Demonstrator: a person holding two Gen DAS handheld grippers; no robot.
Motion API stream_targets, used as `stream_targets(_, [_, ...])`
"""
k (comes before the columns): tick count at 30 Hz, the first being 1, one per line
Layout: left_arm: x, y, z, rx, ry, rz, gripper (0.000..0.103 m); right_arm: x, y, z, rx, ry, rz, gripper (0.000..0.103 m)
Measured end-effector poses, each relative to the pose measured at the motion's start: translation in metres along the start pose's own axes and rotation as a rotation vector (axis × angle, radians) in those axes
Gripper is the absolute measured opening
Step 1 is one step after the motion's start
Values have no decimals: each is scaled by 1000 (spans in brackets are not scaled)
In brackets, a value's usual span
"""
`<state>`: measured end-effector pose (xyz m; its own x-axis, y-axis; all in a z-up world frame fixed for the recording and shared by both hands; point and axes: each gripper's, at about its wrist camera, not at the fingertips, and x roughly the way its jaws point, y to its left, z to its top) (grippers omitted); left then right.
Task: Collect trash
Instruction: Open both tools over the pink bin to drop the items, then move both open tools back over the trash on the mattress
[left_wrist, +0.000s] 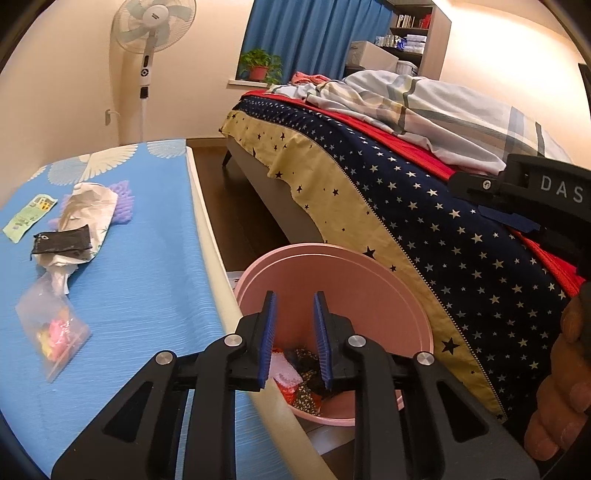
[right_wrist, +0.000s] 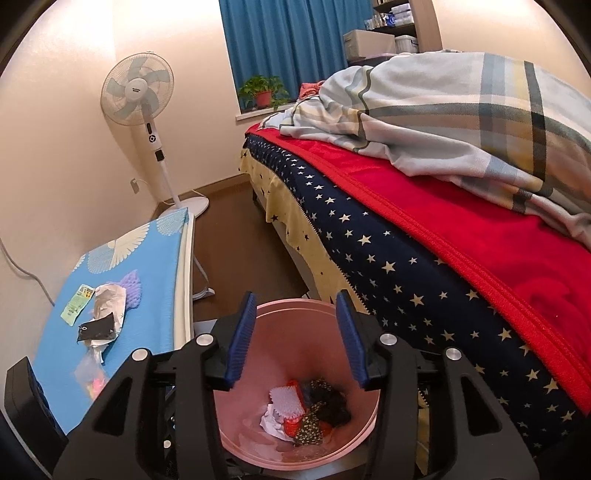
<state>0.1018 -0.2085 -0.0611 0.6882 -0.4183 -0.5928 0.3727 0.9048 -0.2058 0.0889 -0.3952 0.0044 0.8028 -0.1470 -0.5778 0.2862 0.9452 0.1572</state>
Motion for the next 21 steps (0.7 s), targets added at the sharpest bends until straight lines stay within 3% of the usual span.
stream_targets(11, [-22, 19, 3, -12, -36, 53, 21, -3, 16, -1, -3, -10, 52, 46])
stream_targets(21, [-48, 69, 4, -107, -103, 179, 21, 2, 56, -9, -20, -14, 161, 45])
